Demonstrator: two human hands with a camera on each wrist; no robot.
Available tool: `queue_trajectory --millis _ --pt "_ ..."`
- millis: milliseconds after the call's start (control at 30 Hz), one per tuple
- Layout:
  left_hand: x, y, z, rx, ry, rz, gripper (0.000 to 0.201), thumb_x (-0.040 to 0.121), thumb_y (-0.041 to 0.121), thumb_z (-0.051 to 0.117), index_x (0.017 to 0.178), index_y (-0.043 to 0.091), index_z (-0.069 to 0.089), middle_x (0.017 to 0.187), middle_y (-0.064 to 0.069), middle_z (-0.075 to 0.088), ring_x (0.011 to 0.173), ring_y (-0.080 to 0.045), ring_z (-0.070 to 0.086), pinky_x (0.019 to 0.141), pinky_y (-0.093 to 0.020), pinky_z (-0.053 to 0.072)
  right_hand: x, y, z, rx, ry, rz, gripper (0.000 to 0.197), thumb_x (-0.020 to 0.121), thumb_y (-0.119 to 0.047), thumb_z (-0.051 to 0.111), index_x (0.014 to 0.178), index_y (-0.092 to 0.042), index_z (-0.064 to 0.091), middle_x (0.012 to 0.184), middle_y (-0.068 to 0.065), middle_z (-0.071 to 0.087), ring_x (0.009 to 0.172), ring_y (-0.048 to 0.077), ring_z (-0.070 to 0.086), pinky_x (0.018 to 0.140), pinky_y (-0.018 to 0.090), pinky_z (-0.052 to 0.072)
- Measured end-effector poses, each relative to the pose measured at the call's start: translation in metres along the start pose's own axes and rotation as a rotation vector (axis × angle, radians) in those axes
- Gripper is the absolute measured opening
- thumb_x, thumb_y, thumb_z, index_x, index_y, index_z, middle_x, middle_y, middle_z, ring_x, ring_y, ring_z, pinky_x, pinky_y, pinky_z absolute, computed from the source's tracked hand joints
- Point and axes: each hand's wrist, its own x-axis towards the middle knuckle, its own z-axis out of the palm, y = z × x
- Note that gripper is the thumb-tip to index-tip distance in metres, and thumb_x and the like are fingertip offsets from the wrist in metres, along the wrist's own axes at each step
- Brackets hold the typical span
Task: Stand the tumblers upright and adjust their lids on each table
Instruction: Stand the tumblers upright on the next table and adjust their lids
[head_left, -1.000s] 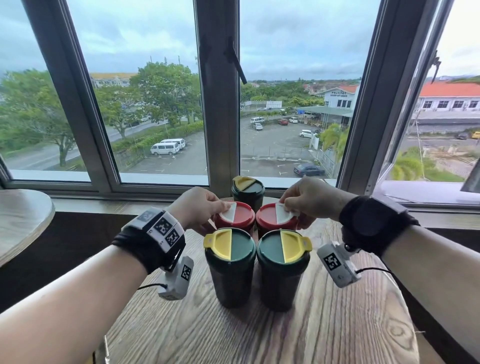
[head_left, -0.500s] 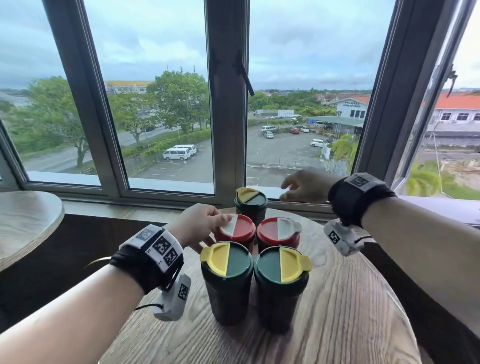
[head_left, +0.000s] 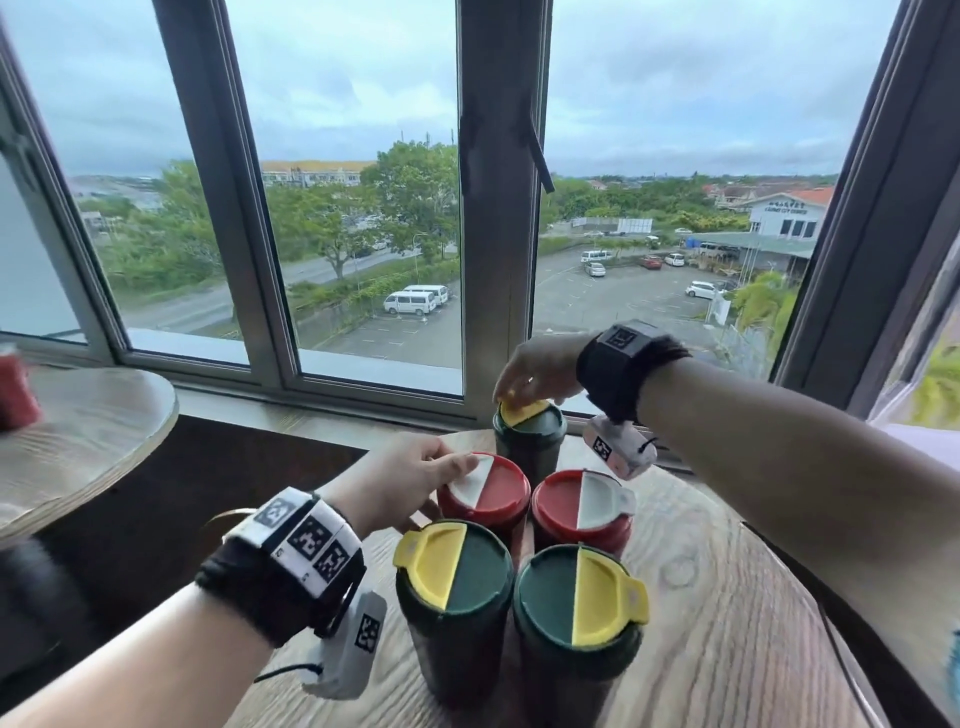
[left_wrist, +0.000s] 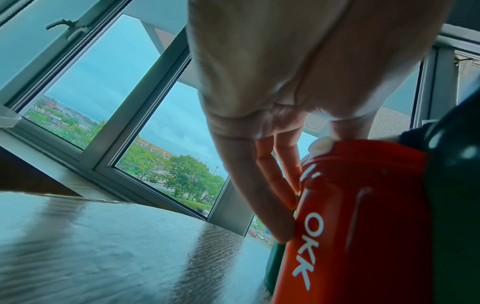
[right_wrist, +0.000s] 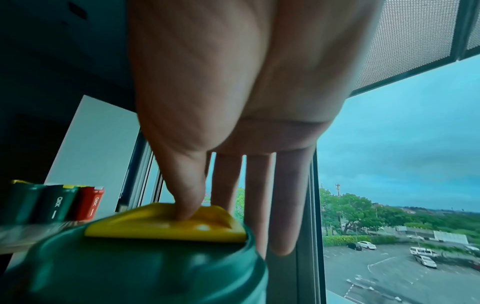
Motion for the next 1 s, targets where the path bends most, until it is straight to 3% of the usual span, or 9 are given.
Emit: queue_trajectory --millis 67,167,300,433,533,667,867,1000 --pt "0.0 0.001 -0.001 -0.048 -0.01 -0.011 0.035 0.097 0.047 0.06 0.088 0.014 0.066 0.075 -0.001 0.072 0.07 -0.016 0.073 0.049 -0.026 0.056 -0.001 0.008 0.0 0.066 -0.005 0.026 0.026 0.098 -0.029 0.067 0.123 -0.031 0.074 0.112 -0.005 0.075 0.064 0.01 0.07 0.057 0.027 0.06" --pt "0.001 0.001 -0.003 -0.101 -0.017 -0.023 0.034 0.097 0.043 0.062 0.086 0.012 0.069 0.069 0.002 0.069 0.067 -0.016 0.07 0.048 -0.028 0.055 -0.008 0.019 0.001 0.149 0.001 0.061 0.023 0.099 -0.022 0.066 0.12 -0.024 0.075 0.094 -0.004 0.075 0.064 0.013 0.071 0.06 0.028 0.061" --pt "0.003 -0.001 -0.003 -0.124 -0.027 -0.024 0.033 0.096 0.041 0.064 0.088 0.01 0.072 0.07 0.0 0.07 0.066 -0.017 0.07 0.047 -0.027 0.053 -0.015 0.035 0.001 0.285 -0.027 0.085 0.019 0.097 -0.012 0.067 0.091 -0.029 0.074 0.075 -0.004 0.074 0.076 0.026 0.078 0.064 0.034 0.063" --pt "0.004 -0.002 -0.003 -0.132 -0.03 -0.025 0.037 0.096 0.041 0.064 0.096 0.004 0.072 0.076 -0.005 0.072 0.07 -0.02 0.071 0.048 -0.028 0.053 -0.022 0.039 -0.001 0.378 -0.072 0.093 0.014 0.095 -0.007 0.067 0.1 -0.017 0.076 0.085 0.018 0.076 0.078 0.03 0.076 0.067 0.037 0.064" --pt "0.004 -0.004 -0.003 -0.141 -0.039 -0.023 0.039 0.096 0.042 0.064 0.097 0.004 0.072 0.08 -0.007 0.073 0.072 -0.021 0.072 0.049 -0.027 0.052 -0.025 0.036 0.001 0.427 -0.099 0.078 0.012 0.094 -0.007 0.068 0.1 -0.013 0.077 0.092 0.026 0.076 0.076 0.029 0.076 0.066 0.036 0.064" --pt "0.003 -0.004 -0.003 -0.153 -0.044 -0.034 0.038 0.096 0.042 0.064 0.095 0.004 0.072 0.079 -0.007 0.074 0.07 -0.019 0.072 0.049 -0.028 0.053 -0.027 0.032 0.008 0.46 -0.106 0.054 0.011 0.095 -0.007 0.067 0.1 -0.009 0.077 0.085 0.021 0.075 0.073 0.027 0.075 0.068 0.038 0.064" --pt "0.003 -0.005 -0.002 -0.153 -0.029 -0.038 0.033 0.095 0.042 0.065 0.088 0.011 0.072 0.082 -0.01 0.076 0.072 -0.021 0.073 0.046 -0.026 0.051 -0.032 0.027 0.015 0.451 -0.098 0.049 0.011 0.095 -0.009 0.068 0.094 -0.018 0.075 0.088 0.024 0.076 0.073 0.028 0.077 0.069 0.041 0.065" --pt "0.001 -0.005 -0.001 -0.129 -0.023 -0.032 0.034 0.096 0.043 0.063 0.087 0.012 0.072 0.094 -0.018 0.078 0.077 -0.026 0.076 0.046 -0.027 0.051 -0.036 0.026 0.016 0.455 -0.079 0.062 0.015 0.095 -0.016 0.072 0.108 -0.01 0.076 0.085 0.014 0.077 0.074 0.026 0.077 0.067 0.041 0.065"
